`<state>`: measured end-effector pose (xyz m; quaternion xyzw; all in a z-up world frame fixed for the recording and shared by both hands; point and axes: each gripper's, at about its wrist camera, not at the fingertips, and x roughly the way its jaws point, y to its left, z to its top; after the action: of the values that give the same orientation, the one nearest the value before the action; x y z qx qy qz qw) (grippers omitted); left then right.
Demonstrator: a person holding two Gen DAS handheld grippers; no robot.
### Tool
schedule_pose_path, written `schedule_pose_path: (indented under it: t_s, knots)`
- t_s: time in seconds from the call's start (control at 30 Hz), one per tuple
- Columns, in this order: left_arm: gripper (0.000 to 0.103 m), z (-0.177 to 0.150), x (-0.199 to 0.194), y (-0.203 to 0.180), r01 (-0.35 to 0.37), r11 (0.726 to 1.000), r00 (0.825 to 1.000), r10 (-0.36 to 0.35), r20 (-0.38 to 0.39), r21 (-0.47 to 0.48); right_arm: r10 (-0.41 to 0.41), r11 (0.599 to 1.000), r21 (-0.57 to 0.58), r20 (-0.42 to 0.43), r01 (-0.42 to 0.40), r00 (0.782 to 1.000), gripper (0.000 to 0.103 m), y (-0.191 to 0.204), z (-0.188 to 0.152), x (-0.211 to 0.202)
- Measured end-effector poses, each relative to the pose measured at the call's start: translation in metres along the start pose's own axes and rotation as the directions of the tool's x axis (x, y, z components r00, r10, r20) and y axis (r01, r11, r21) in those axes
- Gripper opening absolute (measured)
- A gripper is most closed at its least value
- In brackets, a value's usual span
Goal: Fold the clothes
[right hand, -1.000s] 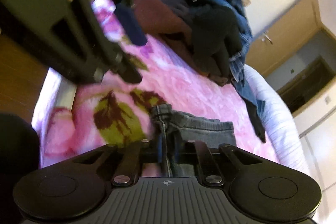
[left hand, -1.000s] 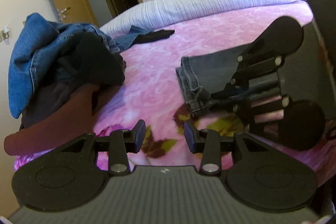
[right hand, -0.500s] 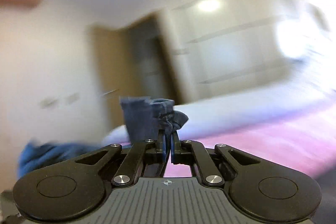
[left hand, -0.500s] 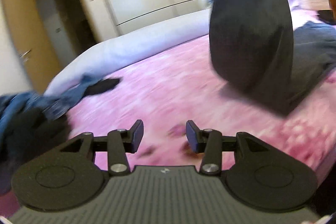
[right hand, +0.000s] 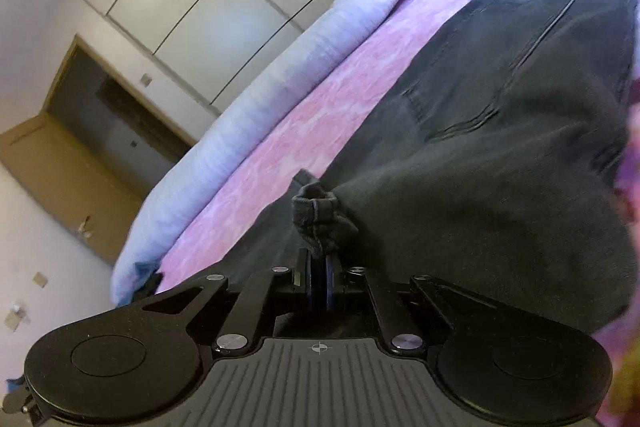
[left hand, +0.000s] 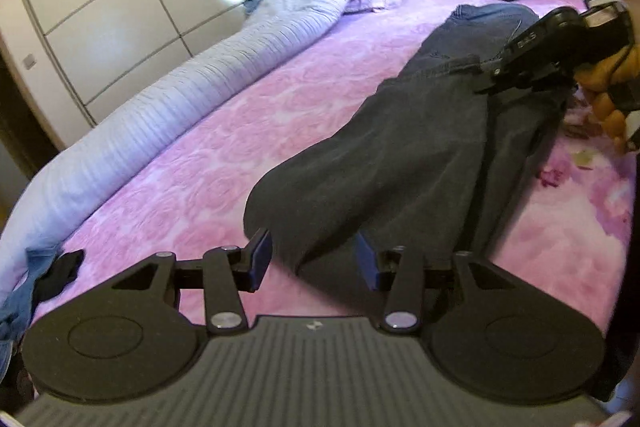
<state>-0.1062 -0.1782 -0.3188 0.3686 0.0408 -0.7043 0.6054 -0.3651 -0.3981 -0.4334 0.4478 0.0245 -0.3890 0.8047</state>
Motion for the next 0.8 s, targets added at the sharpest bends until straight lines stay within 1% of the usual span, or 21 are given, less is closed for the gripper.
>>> schedule_pose_path:
  t_s: [0.1,0.17,0.2,0.23,0.27,0.3,0.33,0.4,0.43,0.47,0.5,0.57,0.67,0.77,0.8]
  knots:
    - [0.042,0.002,0.027,0.008,0.049,0.998,0.998,-0.05,-0.029,-0.03,-0.002,1.0,-0.012,-0.029,0.002,1.0,0.003,-0.001,0.0,-0.002]
    - [0.042,0.0,0.043,0.011,0.083,0.996,0.994,-0.086,-0.071,-0.044,-0.002,1.0,-0.022,-0.041,0.001,0.999,0.004,-0.001,0.001,-0.004]
    - [0.042,-0.002,0.049,0.013,0.099,0.994,0.991,-0.103,-0.082,-0.054,0.001,1.0,-0.028,-0.036,-0.002,0.999,0.007,0.0,0.003,-0.005]
    - [0.043,-0.004,0.053,0.015,0.11,0.992,0.989,-0.116,-0.087,-0.067,0.005,0.999,-0.035,-0.03,-0.006,1.0,0.018,0.001,0.005,-0.006]
    - [0.043,-0.006,0.056,0.018,0.12,0.989,0.988,-0.127,-0.089,-0.08,0.009,0.999,-0.041,-0.024,-0.01,1.0,0.025,0.002,0.007,-0.007]
    - [0.043,-0.007,0.057,0.019,0.127,0.988,0.987,-0.135,-0.087,-0.093,0.012,0.999,-0.048,-0.019,-0.013,1.0,0.038,0.002,0.009,-0.008]
    - [0.044,-0.009,0.059,0.021,0.134,0.985,0.986,-0.143,-0.085,-0.106,0.016,0.998,-0.054,-0.013,-0.017,1.0,0.047,0.003,0.01,-0.009]
    - [0.044,-0.009,0.059,0.024,0.144,0.982,0.984,-0.154,-0.084,-0.12,0.025,0.997,-0.071,-0.011,-0.026,1.0,0.049,0.006,0.013,-0.007]
    - [0.044,-0.008,0.058,0.024,0.143,0.983,0.985,-0.154,-0.083,-0.117,0.02,0.996,-0.083,-0.002,-0.02,1.0,0.047,0.008,0.014,-0.009]
    - [0.044,-0.008,0.055,0.023,0.139,0.984,0.986,-0.149,-0.079,-0.112,0.016,0.995,-0.094,0.008,-0.015,1.0,0.036,0.01,0.015,-0.011]
    - [0.043,-0.007,0.052,0.022,0.136,0.985,0.987,-0.143,-0.07,-0.105,0.012,0.994,-0.105,0.017,-0.01,1.0,0.011,0.011,0.016,-0.012]
    - [0.043,-0.006,0.049,0.021,0.138,0.985,0.989,-0.144,-0.044,-0.104,0.004,0.992,-0.127,0.036,0.001,0.999,0.01,0.014,0.018,-0.016]
    - [0.044,-0.006,0.06,0.021,0.149,0.982,0.985,-0.158,-0.07,-0.114,-0.008,0.986,-0.165,0.059,0.018,0.998,0.011,0.02,0.02,-0.021]
    - [0.044,-0.005,0.061,0.023,0.157,0.982,0.982,-0.166,-0.086,-0.109,-0.024,0.972,-0.231,0.047,0.034,0.999,0.011,0.028,0.019,-0.029]
    - [0.044,-0.004,0.059,0.024,0.158,0.982,0.982,-0.168,-0.089,-0.105,-0.03,0.967,-0.253,0.043,0.04,0.999,0.015,0.03,0.018,-0.032]
